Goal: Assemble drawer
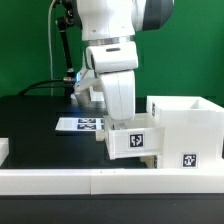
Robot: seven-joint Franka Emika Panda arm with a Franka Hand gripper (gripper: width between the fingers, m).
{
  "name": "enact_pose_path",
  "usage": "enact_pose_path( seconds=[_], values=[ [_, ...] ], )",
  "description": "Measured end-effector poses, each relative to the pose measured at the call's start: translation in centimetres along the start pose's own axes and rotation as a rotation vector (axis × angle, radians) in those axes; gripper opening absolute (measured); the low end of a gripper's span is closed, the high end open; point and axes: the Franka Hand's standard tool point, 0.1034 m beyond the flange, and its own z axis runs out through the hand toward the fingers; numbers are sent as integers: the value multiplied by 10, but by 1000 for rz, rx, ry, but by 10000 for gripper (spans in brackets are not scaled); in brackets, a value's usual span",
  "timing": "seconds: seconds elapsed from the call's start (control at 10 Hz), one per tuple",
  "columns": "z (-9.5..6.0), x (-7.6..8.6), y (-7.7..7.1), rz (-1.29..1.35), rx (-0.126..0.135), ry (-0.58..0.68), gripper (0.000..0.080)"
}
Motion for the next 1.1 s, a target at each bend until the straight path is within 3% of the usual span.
enact_pose_path(
  seconds=[0.6, 0.9, 1.0, 1.1],
  values=[
    [1, 12, 3, 23, -11, -3, 44],
    [1, 13, 3, 22, -38, -9, 44],
    [1, 13, 3, 21, -58, -11, 44],
    [1, 12, 2, 23, -58, -11, 44]
  ],
)
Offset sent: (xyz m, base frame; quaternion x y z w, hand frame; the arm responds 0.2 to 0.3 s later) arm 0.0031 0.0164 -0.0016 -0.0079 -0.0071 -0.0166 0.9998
